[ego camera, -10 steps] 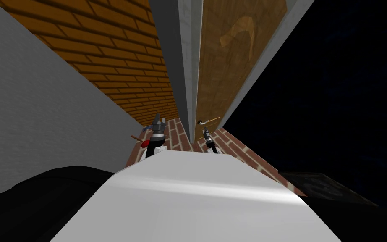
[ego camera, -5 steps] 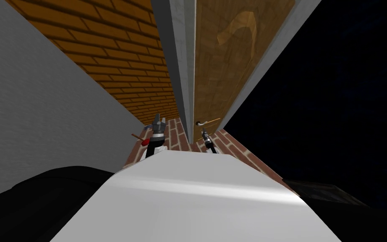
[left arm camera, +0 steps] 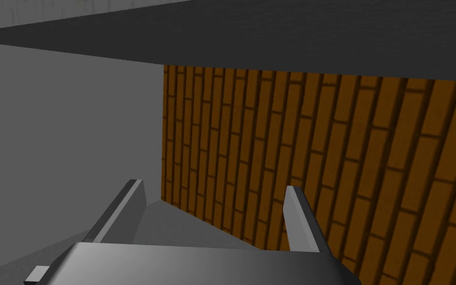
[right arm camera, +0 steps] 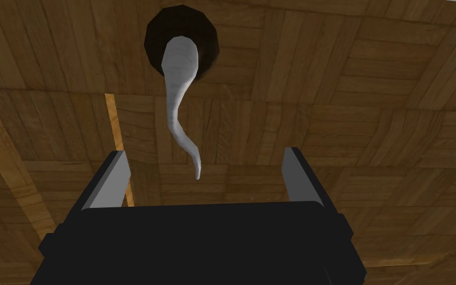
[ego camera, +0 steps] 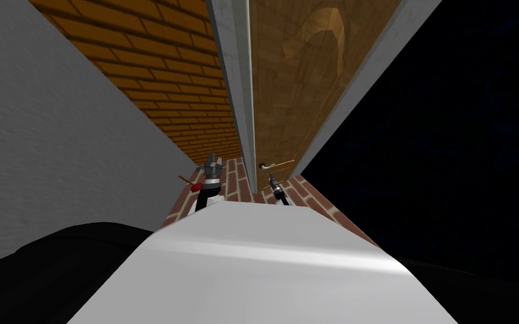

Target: Push the door open

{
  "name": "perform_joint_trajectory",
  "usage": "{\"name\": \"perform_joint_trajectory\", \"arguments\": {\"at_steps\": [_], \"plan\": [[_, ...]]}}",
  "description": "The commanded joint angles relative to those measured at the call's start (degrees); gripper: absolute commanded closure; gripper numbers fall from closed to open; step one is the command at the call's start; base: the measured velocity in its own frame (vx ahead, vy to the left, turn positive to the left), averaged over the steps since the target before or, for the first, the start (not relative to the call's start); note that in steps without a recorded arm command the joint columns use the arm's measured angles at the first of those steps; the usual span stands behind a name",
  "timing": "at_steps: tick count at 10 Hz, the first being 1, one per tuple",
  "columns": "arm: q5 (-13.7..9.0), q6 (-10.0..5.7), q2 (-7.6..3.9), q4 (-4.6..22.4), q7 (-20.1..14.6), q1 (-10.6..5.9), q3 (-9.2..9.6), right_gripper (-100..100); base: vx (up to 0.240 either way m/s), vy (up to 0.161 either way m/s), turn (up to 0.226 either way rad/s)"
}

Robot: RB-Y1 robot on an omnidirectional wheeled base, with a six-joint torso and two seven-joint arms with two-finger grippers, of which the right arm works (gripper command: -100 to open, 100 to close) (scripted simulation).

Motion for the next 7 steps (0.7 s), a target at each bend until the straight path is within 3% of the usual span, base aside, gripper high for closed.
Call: {"name": "perform_joint_trajectory", "arguments": {"at_steps": [1, 3, 7], "plan": [[0.27, 0.07, -0.18, 1.55, 0.16, -0.54, 0.65, -100, 0.049, -0.178, 0.122], [0.30, 0.20, -0.23, 1.62, 0.17, -0.62, 0.74, -100, 0.033, -0.111, 0.042], [-1.85, -1.25, -1.98, 4.79, -0.53, -1.85, -4.21, -100, 0.077, 0.073, 0.257]]}}
